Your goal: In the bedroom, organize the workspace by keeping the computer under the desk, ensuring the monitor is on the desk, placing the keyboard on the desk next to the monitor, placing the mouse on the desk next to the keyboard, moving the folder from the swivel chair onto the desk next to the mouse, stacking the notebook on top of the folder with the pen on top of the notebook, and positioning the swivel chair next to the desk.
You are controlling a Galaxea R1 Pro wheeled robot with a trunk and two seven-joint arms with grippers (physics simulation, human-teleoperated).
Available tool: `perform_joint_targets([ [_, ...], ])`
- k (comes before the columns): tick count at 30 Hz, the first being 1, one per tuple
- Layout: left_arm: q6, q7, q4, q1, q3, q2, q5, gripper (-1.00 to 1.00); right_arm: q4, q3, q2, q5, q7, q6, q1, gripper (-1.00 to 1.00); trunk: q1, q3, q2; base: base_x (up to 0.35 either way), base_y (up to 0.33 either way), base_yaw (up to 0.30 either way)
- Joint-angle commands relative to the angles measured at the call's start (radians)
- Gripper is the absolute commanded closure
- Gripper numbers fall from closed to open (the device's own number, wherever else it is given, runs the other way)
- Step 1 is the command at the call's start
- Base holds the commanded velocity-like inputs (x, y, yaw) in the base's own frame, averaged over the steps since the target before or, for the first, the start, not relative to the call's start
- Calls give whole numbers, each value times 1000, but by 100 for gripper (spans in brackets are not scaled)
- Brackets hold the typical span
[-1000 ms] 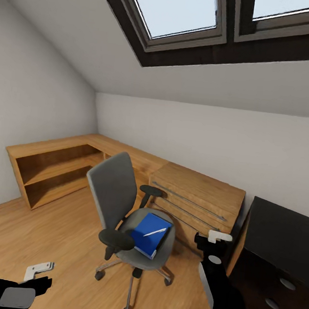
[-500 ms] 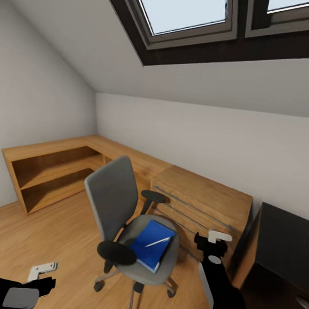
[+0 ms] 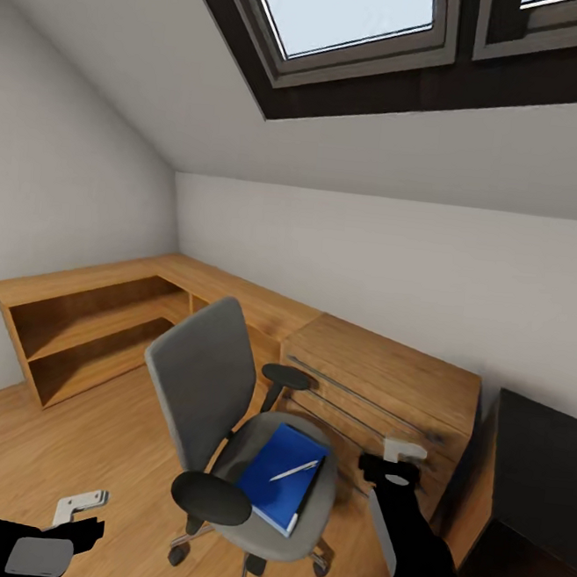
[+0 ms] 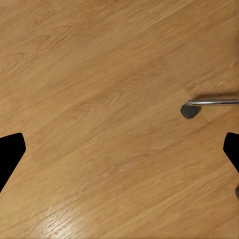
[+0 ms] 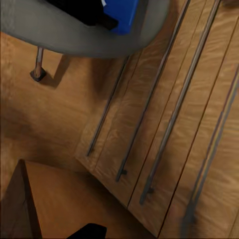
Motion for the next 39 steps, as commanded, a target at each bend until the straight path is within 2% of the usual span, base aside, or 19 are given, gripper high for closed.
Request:
perform_joint_targets([
  [1, -7, 0, -3, -2, -4, 0, 6, -100, -2, -2, 3, -4, 0, 30, -2, -100, 0, -1, -1, 14, 0, 0],
  [6, -7, 0, -3, -2, -5, 0, 6, -100, 1, -2, 26, -89, -10, 185, -53, -100, 0, -1, -1, 6, 0, 0],
  [8, -7, 0, -4, -2, -5, -1, 6, -100, 2, -3, 32, -154, -18, 332, -101, -100, 0, -1, -1, 2, 0, 0],
  [9, -7, 0, -4, -2, -5, -1, 6, -100, 3, -3, 33, -171, -18, 368, -111, -100, 0, -1, -1, 0, 0, 0],
  [10, -7, 0, -5, -2, -5, -1, 6, -100, 3, -5, 33, -247, -21, 458, -131, -100, 0, -1, -1, 0, 0, 0],
  [11, -7, 0, -5, -2, -5, -1, 6, -100, 3, -6, 33, -273, -21, 478, -135, -100, 0, -1, -1, 0, 0, 0],
  [12, -7, 0, -5, -2, -5, -1, 6, -100, 4, -8, 32, -321, -22, 506, -141, -100, 0, -1, -1, 0, 0, 0],
  [15, -19, 0, -6, -2, -5, -6, 6, -100, -5, -6, 24, -395, -25, 540, -147, -100, 0, -1, -1, 34, 30, 0],
  [22, -46, 2, -7, -2, -5, -13, 6, -100, -16, -4, 10, -430, -25, 554, -150, -100, 0, -1, -1, 194, 167, 0],
  [32, -50, 4, -5, -2, -5, -27, 6, -100, -12, -1, 12, -437, -20, 552, -149, -100, 0, -9, -1, 45, 27, 161],
  [34, -50, 5, -5, -2, -5, -28, 6, -100, -12, 3, 12, -437, -21, 552, -149, -100, 0, -11, -1, 1, 0, 208],
  [36, -51, 6, -4, -2, -5, -28, 6, -100, -11, 29, 12, -437, -22, 551, -149, -100, 0, -12, -1, 107, 93, 184],
  [39, -50, 3, -4, -1, -4, -35, 6, -100, -11, 34, 11, -434, -22, 548, -148, -100, 0, -14, -1, 161, 129, 73],
])
